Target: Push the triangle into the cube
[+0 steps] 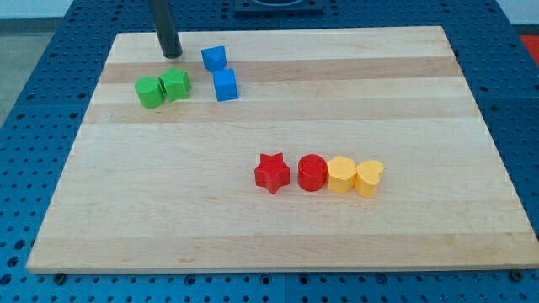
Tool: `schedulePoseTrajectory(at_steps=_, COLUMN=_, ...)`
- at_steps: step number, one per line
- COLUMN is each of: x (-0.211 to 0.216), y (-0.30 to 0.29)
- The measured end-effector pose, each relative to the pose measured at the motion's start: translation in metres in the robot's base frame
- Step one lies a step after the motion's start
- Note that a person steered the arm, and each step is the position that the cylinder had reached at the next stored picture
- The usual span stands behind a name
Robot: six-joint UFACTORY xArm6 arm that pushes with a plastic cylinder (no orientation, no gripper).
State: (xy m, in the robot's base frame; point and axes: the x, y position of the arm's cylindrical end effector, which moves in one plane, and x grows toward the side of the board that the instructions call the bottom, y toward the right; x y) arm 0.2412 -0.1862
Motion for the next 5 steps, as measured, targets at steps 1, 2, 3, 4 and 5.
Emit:
schedulePoseTrajectory(at_steps=1, x=-0.024, y=0.04)
schedulePoseTrajectory(at_steps=2, x=-0.029, y=0.053)
schedulePoseTrajectory(at_steps=3, x=-0.029, y=0.063)
schedulePoseTrajectory(at_steps=4, x=-0.014, y=0.073)
schedulePoseTrajectory(at_steps=5, x=-0.008, y=0.08)
